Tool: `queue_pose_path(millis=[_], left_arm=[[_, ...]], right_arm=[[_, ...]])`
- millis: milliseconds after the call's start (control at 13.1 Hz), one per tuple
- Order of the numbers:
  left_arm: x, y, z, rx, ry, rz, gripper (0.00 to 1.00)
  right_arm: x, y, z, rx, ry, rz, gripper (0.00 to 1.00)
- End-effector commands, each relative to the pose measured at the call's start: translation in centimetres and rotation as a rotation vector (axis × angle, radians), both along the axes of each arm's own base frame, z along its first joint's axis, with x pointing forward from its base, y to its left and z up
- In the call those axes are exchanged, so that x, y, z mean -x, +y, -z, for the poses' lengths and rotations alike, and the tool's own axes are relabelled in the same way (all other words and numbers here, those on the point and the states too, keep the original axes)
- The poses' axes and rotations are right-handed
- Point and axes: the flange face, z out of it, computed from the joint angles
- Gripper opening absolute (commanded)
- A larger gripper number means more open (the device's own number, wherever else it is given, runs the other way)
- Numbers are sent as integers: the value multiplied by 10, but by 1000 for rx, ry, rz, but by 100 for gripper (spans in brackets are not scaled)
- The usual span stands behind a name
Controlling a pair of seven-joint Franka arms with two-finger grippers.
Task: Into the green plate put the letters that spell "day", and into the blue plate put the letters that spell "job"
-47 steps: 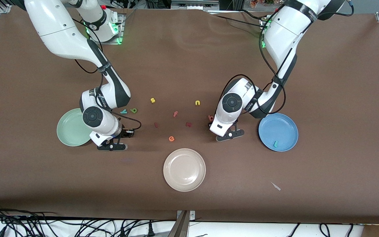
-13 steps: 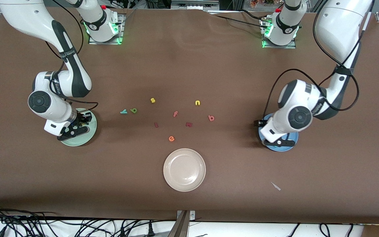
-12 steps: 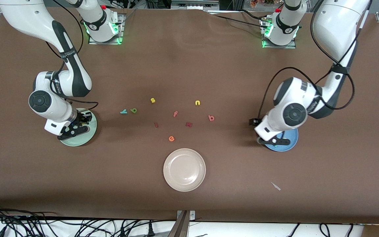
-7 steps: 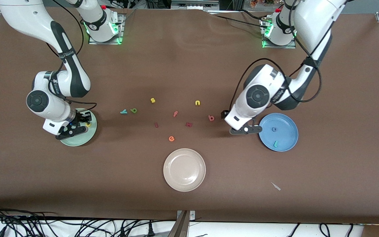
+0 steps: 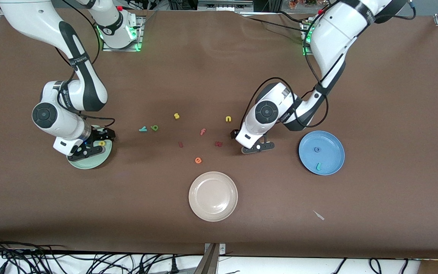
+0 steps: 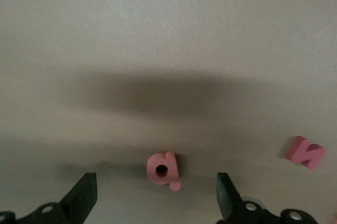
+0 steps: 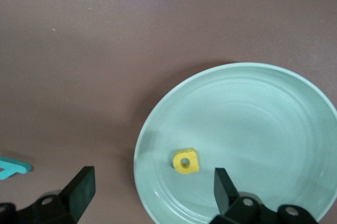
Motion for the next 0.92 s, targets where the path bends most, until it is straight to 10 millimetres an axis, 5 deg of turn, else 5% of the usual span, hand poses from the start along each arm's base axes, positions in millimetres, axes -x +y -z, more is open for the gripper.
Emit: queue_pose_path(millis=[0,76,382,687,840], left_arm=[[-6,-1,2,-57,-47,20,100],[-6,-2,2,-58,-47,9,95],[-3,-3,4,-66,-41,-25,32],[13,-16,10,-81,-26,-56,27],[8,-12,7,-78,-30,-61,0]], right_arm=[[12,22,-14,-21,50,19,100],[15,35,-15,-28,57,-9,100],[31,78,-11,-46,115,-100,100],[41,89,-14,-60,123,-254,100],[40,92,-14,-78,111,-386,100]])
